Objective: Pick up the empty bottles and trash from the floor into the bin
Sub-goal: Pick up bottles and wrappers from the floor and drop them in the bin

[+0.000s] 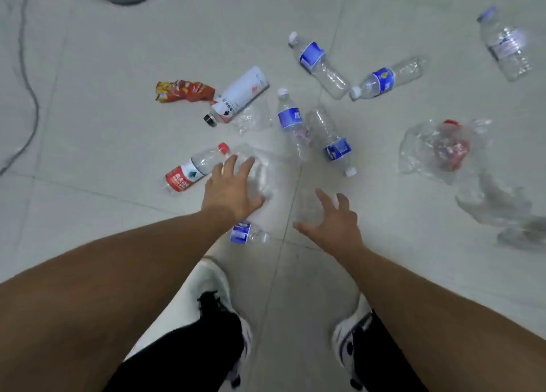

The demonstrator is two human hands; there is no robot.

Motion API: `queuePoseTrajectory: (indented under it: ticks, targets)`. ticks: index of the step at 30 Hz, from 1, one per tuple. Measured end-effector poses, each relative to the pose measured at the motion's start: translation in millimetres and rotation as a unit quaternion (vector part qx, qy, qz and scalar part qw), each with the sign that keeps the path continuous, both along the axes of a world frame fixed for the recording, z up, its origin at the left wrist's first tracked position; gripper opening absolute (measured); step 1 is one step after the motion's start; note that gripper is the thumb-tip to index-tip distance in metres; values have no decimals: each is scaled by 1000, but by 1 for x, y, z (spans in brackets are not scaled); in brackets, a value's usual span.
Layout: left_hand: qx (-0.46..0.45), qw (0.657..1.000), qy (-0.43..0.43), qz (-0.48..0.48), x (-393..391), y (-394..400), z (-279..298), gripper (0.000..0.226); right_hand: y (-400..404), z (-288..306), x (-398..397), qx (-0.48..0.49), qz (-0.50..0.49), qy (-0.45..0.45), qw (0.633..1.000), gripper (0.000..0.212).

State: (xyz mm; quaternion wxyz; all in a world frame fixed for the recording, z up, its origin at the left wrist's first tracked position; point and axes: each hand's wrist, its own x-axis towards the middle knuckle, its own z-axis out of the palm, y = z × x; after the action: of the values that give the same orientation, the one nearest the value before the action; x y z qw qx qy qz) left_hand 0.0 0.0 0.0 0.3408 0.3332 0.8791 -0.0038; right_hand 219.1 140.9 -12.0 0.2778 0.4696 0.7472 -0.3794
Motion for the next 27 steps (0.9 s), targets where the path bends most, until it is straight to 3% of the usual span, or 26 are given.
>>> queuePoseTrajectory:
  ticks: [3,5,9,11,14,18,24,27]
  targets:
    - [-12,999,30,-35,4,5,-75,102,-4,-74,7,44,35,-12,998,104]
    - [-14,999,32,-38,10,6,-115,99,-9,-112,13,97,53,-9,994,91]
    - [63,997,47,-23,27,-6,-150,62,-20,-155,28,226,107,88,964,43]
    - [121,992,18,22,32,-13,-144,48,-23,-158,32,202,104,130,965,42]
    - [157,986,19,58,29,-15,-105,40,-25,-126,20,179,42,115,976,46]
    - [166,978,46,115,14,-23,-33,32,-23,-48,-8,184,-32,120,975,25]
    - [121,969,158,146,-28,-55,87,49,-6,89,-57,184,-69,107,975,57]
    - [157,963,132,173,-47,-72,133,51,9,145,-77,178,-48,84,979,77]
